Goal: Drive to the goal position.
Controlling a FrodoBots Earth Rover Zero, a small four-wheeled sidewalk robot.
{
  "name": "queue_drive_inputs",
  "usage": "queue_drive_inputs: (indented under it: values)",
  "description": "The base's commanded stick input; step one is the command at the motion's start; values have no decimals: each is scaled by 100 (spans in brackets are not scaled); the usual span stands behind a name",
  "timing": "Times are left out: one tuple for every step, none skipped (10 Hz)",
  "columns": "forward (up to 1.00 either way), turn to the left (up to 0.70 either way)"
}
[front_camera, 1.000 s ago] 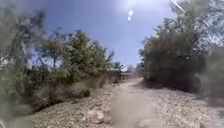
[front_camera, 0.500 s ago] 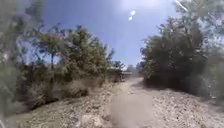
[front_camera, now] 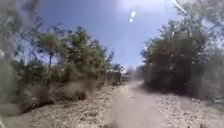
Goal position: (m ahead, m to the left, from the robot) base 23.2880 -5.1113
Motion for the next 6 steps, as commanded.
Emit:
queue_drive_inputs:
  values:
    - [44,2]
    - [44,2]
    - [44,2]
    - [44,-8]
    - [44,-25]
    - [44,-27]
